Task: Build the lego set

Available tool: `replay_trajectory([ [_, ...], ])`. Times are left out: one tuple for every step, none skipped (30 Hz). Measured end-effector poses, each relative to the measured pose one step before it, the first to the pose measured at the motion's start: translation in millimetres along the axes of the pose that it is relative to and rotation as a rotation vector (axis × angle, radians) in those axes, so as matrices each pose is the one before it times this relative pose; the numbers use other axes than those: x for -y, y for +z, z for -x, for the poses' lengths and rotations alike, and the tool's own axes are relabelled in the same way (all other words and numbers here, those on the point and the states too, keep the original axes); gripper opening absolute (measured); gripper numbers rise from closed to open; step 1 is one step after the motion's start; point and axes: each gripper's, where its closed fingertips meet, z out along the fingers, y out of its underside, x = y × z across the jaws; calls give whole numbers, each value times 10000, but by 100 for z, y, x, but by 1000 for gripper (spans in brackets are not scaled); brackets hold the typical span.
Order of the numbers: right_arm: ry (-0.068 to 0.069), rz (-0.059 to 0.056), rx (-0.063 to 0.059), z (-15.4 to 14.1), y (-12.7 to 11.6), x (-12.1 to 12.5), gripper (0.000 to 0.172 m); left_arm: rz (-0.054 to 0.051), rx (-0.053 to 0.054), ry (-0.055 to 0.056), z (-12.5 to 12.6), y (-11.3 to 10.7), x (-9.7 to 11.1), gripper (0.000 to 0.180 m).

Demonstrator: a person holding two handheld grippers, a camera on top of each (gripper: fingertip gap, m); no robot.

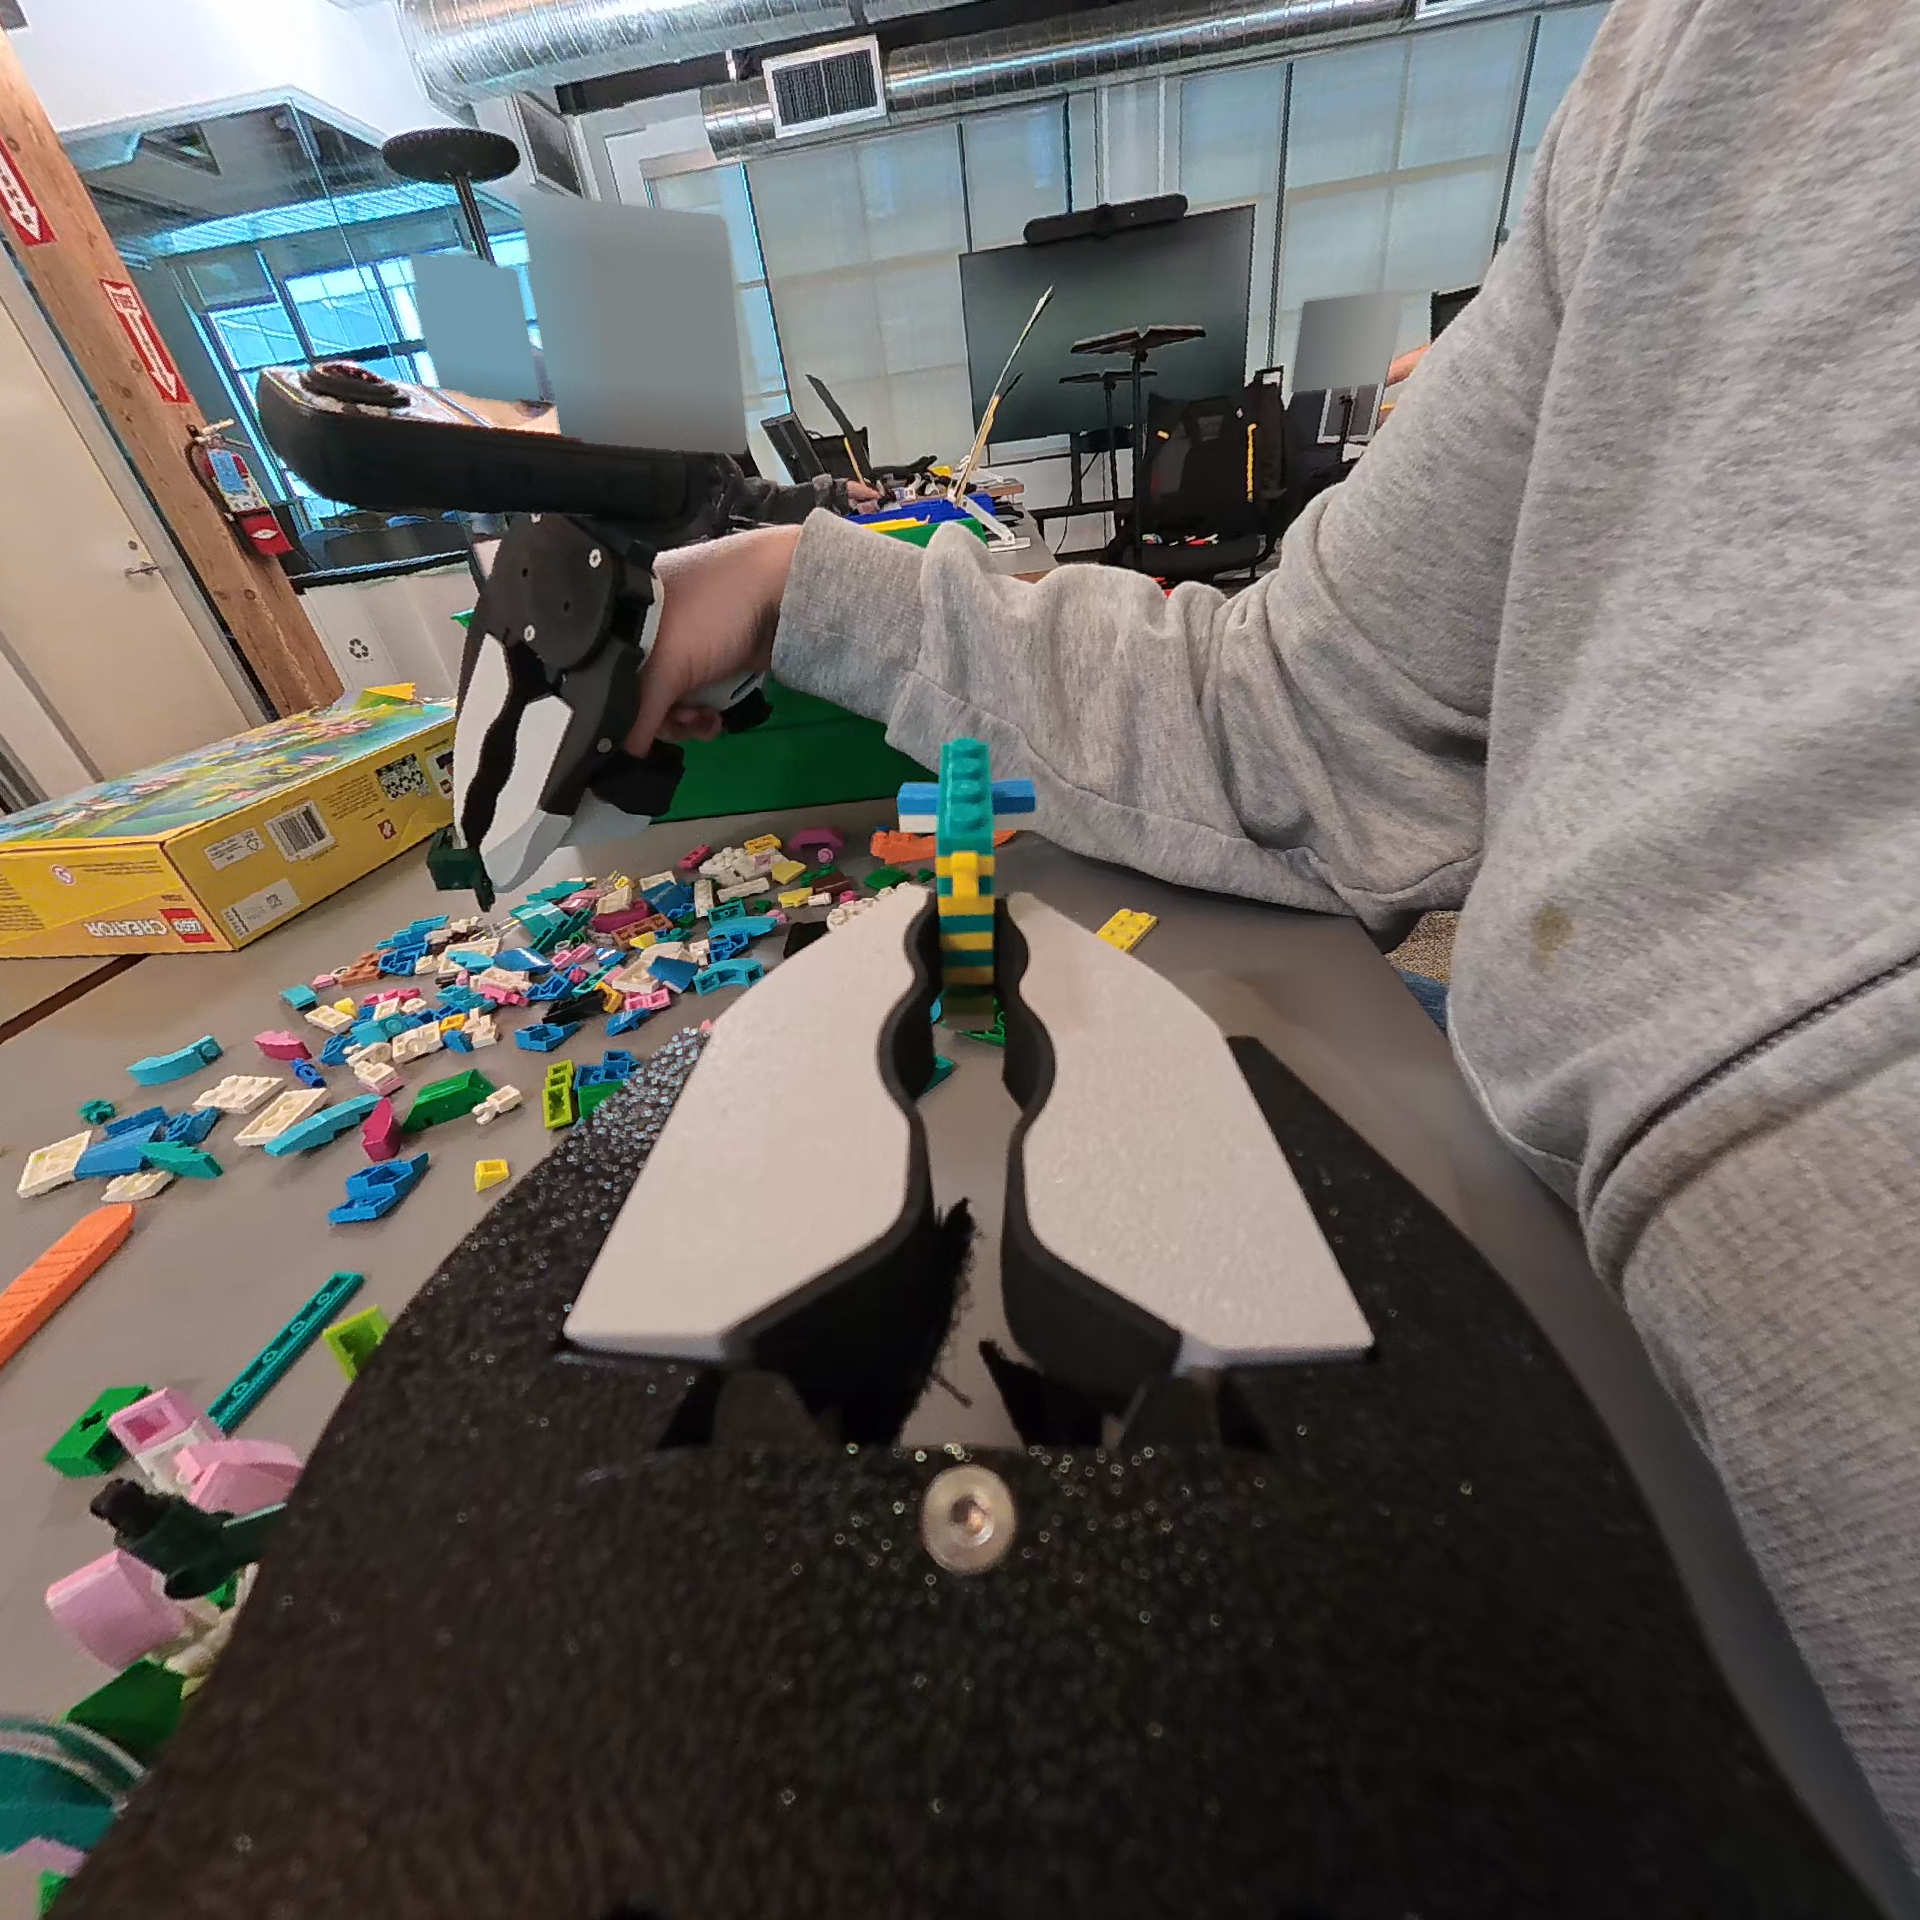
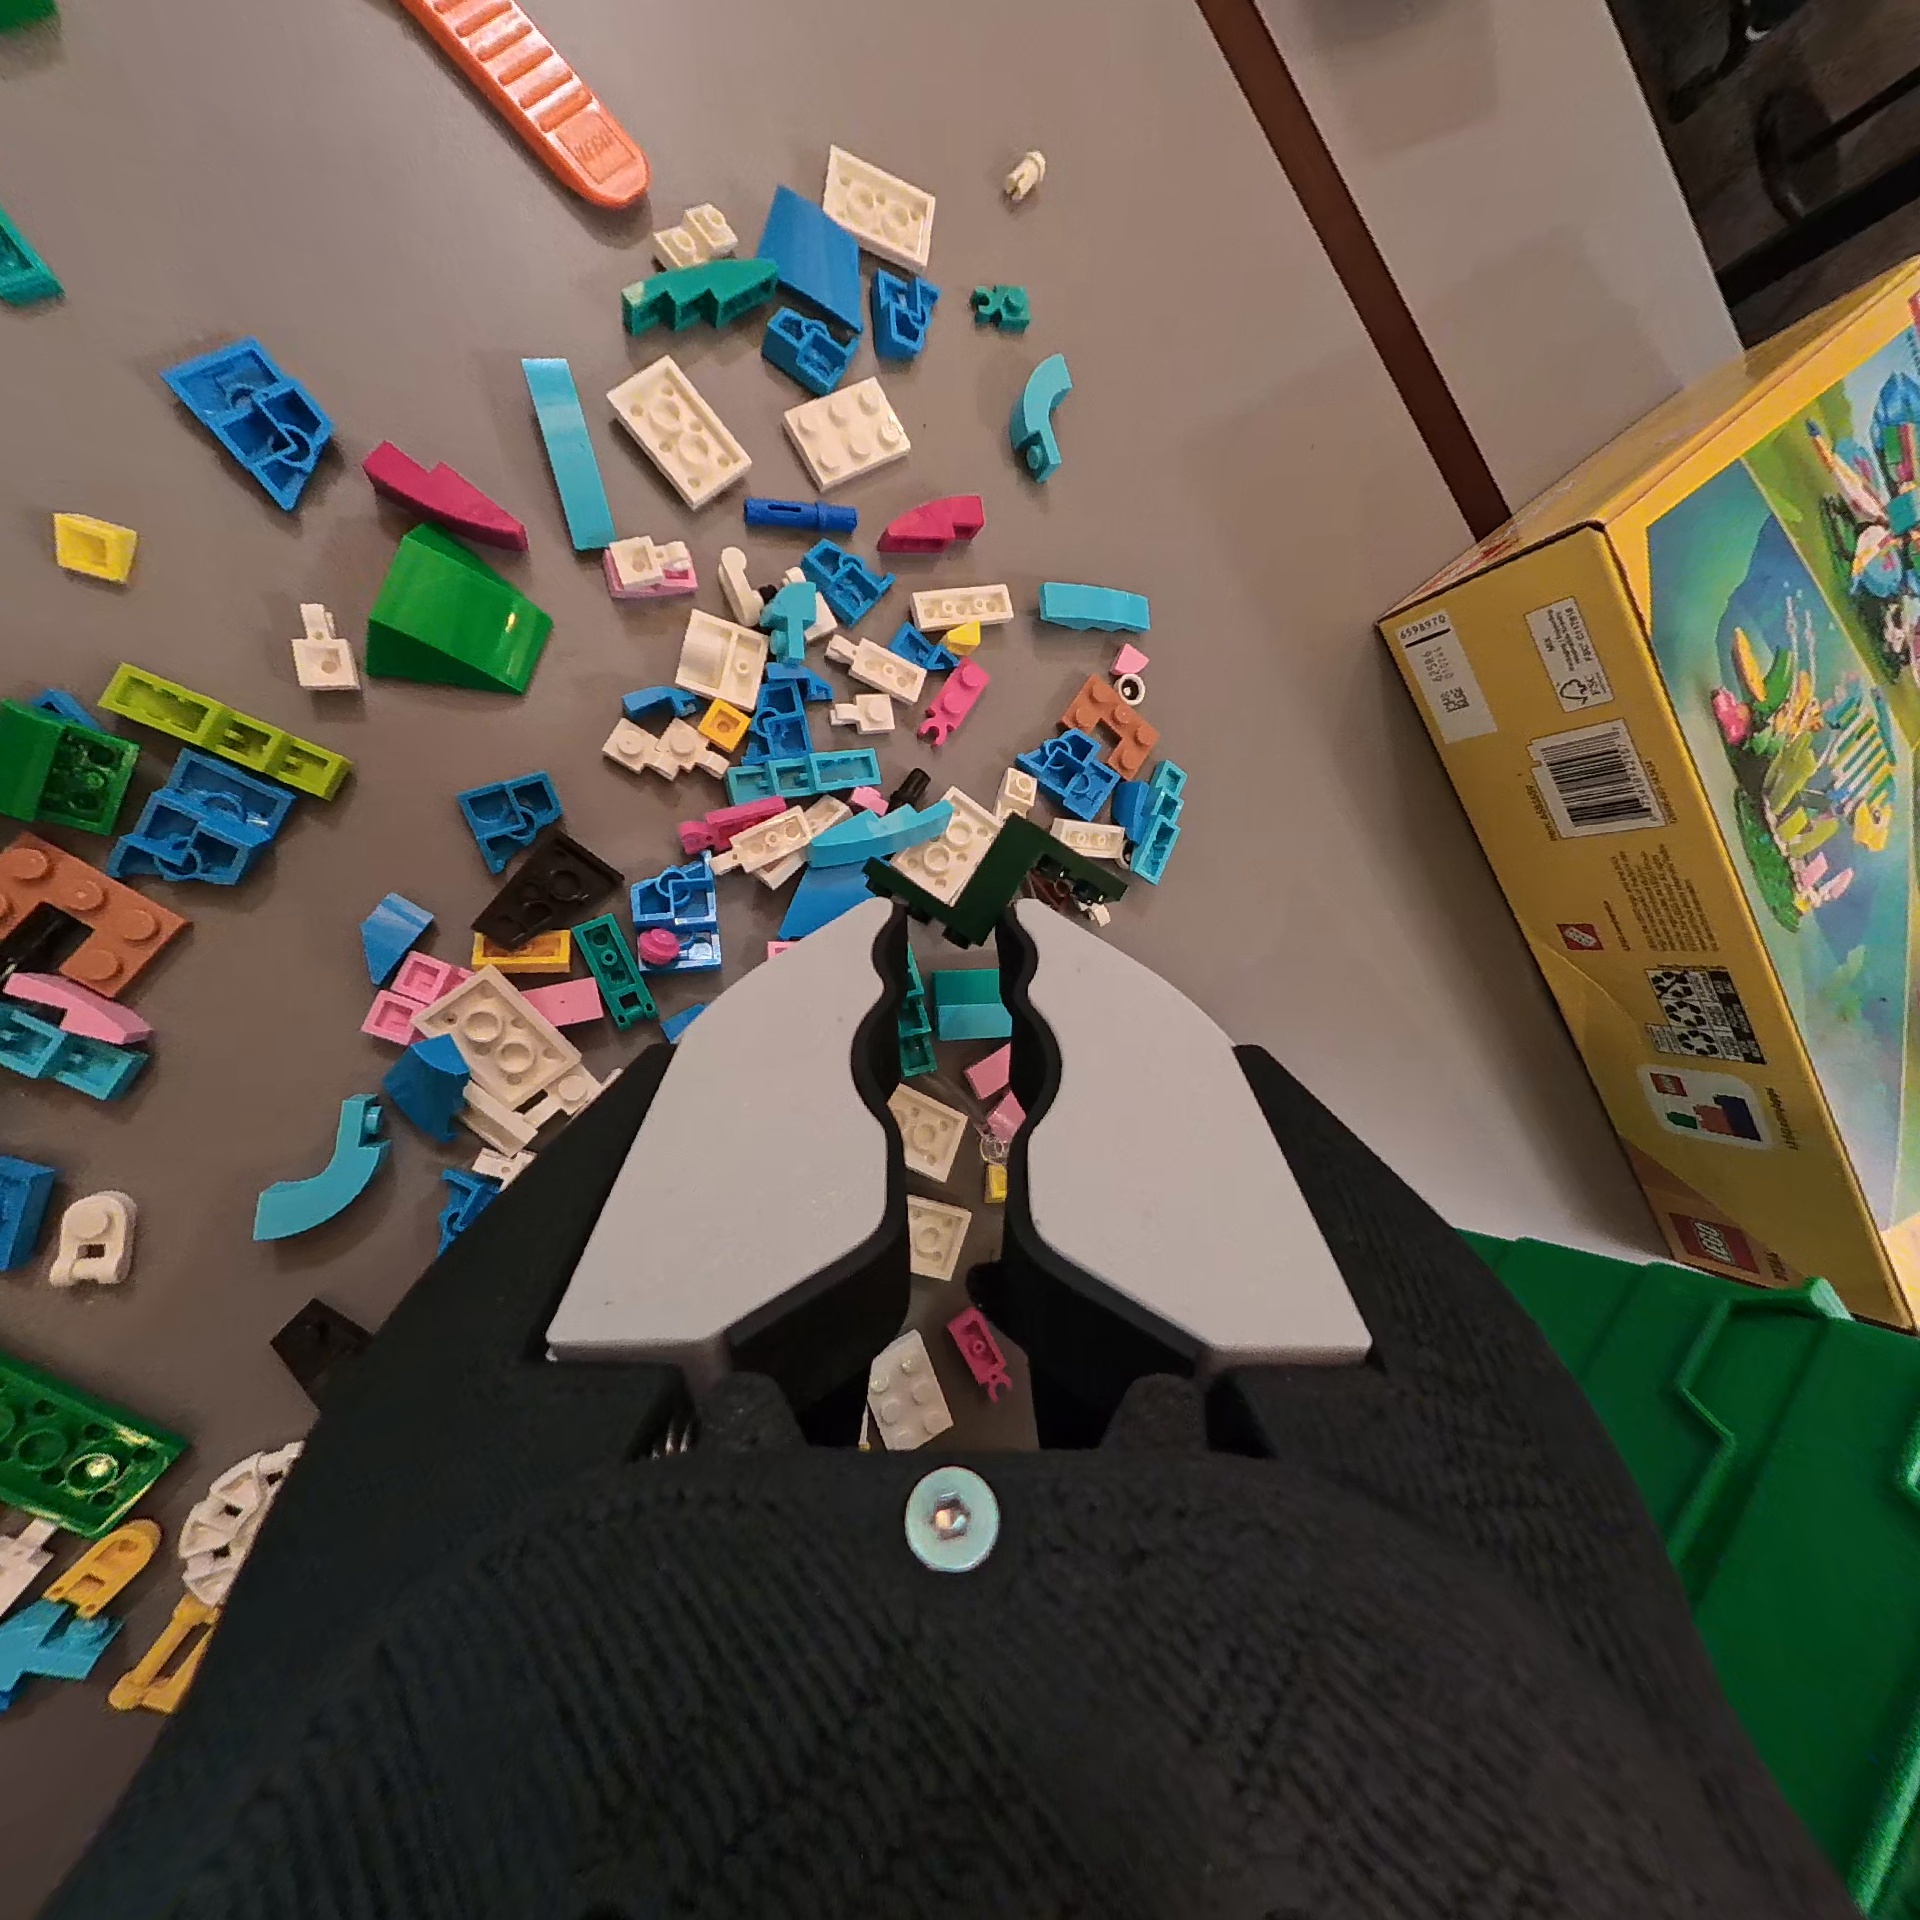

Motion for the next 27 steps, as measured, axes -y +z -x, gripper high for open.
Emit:
replay_trajectory([
  [-21,16,0,28,26,-11,15,5,-8,0,-7,6,-7,8],
  [-21,21,9,39,22,-17,15,12,-16,-1,-16,10,-17,8],
  [-18,10,11,28,15,1,15,7,-7,7,-20,10,-7,8],
  [-11,1,10,32,22,-5,15,-11,9,13,-4,-6,18,8],
  [0,3,11,13,26,-2,15,-11,6,7,7,-12,15,8],
  [2,12,19,28,14,-19,15,0,0,-4,-3,0,0,8],
  [-8,7,4,7,25,-18,15,-1,0,-11,11,-5,0,8],
  [-10,4,-7,2,19,3,15,-9,4,-10,5,-6,11,8],
  [-5,9,9,23,23,-14,15,-6,2,-8,6,1,6,8],
  [-5,-1,13,33,8,8,15,2,-1,-5,-4,-1,-2,8],
  [-7,-4,8,21,3,17,15,2,0,2,4,8,-3,8],
  [-2,10,11,32,1,-6,15,4,-3,7,-19,3,-2,8],
  [-3,12,26,43,-1,-14,15,6,-3,10,-23,14,-5,8],
  [-9,15,37,70,-1,-24,15,4,-3,11,-17,3,-13,8],
  [-8,30,17,35,0,-31,15,1,-2,12,-26,-2,2,8],
  [-8,46,-11,-5,-3,-62,15,3,-4,12,-16,3,-2,8],
  [-10,47,-46,-66,-46,-80,15,0,-15,10,-31,6,2,8],
  [-3,62,-64,-115,-121,-124,15,9,8,2,-4,9,-10,8],
  [8,75,-87,-200,-207,-193,15,4,-8,-2,-18,9,-5,8],
  [28,57,-129,-295,-299,-204,15,-4,4,-11,7,0,4,8],
  [59,40,-124,-340,-355,-211,15,-3,-3,-22,12,3,0,8],
  [94,31,-114,-351,-381,-211,15,-6,-6,-33,10,3,3,8],
  [81,7,-134,-375,-373,-186,15,-5,-12,-35,11,-1,11,8],
  [31,-36,-147,-368,-340,-115,15,-1,-34,-33,-27,-1,-3,8],
  [-5,-65,-109,-281,-270,-64,15,8,-48,-25,-39,24,-6,8],
  [7,-72,-50,-166,-197,-20,15,10,-28,-17,-34,9,-15,8],
  [46,-46,-4,-93,-132,-37,15,-8,0,-8,1,-7,10,8],
])
